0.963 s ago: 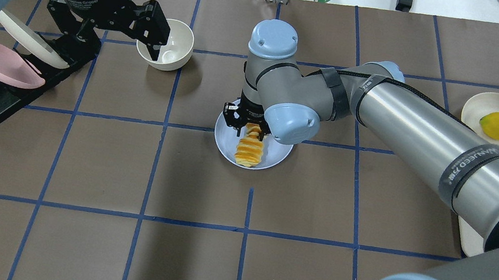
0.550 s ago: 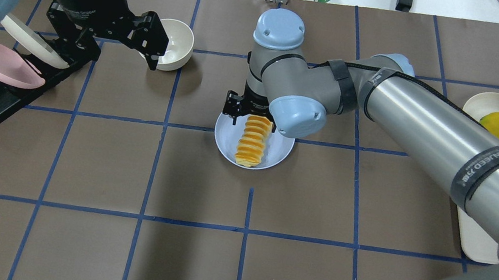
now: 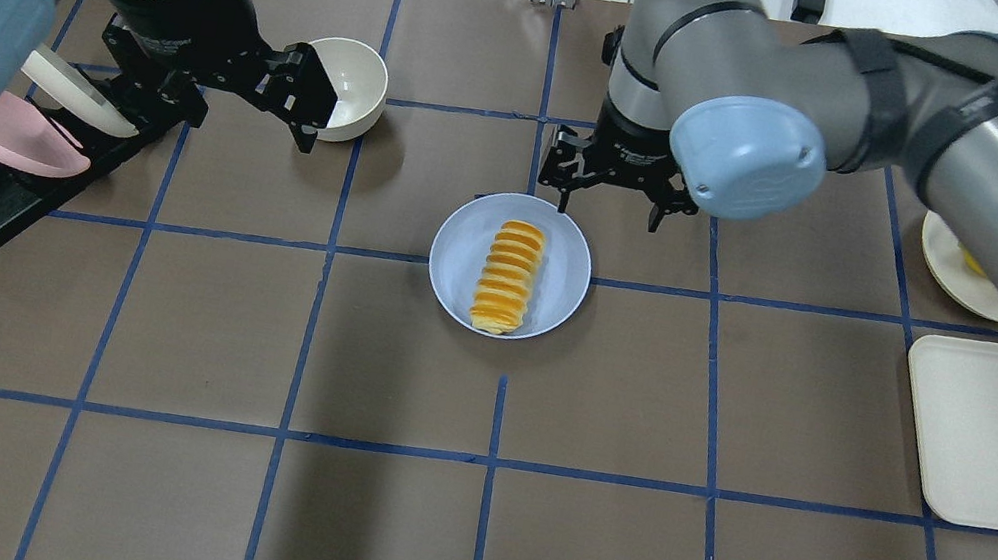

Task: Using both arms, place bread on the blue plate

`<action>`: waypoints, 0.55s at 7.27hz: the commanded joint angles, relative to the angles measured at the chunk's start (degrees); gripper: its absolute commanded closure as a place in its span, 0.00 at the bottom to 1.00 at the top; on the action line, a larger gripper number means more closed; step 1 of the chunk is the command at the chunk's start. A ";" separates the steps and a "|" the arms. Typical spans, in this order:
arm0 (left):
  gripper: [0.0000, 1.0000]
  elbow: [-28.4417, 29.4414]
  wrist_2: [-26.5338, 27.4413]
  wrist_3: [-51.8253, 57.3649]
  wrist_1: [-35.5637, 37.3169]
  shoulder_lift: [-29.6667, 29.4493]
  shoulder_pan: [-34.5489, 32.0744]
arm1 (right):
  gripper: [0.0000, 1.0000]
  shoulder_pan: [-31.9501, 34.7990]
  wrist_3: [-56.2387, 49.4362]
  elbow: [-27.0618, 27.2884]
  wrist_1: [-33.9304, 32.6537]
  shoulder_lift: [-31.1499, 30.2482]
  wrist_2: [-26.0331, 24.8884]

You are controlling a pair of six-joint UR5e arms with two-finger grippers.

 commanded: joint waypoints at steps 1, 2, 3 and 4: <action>0.00 -0.04 -0.07 -0.82 0.12 0.00 0.00 | 0.00 -4.06 -4.59 0.62 7.56 -8.83 -0.76; 0.00 -0.04 -0.07 -5.18 0.03 0.09 -0.09 | 0.00 -7.74 -5.81 0.71 11.16 -10.52 -0.76; 0.00 -0.04 0.02 -6.62 -0.06 0.09 0.00 | 0.00 -11.08 -8.78 0.62 12.85 -11.66 -0.68; 0.00 -0.04 0.11 -6.29 -0.06 0.18 0.26 | 0.00 -12.86 -8.63 0.62 15.30 -13.94 -0.94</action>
